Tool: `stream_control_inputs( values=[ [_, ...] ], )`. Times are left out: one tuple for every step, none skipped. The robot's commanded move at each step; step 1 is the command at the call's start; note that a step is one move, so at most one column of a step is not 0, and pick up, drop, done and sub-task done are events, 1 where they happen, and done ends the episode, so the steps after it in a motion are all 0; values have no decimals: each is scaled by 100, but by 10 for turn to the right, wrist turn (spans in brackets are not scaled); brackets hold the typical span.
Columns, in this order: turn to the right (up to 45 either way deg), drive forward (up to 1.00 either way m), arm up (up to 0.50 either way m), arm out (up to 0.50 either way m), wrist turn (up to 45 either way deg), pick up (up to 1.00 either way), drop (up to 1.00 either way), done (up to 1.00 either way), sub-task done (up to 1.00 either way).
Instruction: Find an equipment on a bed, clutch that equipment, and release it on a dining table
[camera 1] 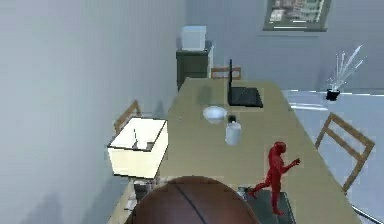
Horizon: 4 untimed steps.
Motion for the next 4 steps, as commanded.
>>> stream_control_inputs(
  values=[
    [-450,0,0,0,0,0,0,0,0],
    [-180,0,0,0,0,0,0,0,0],
    [450,0,0,0,0,0,0,0,0],
    [450,0,0,0,0,0,0,0,0]
  ],
)
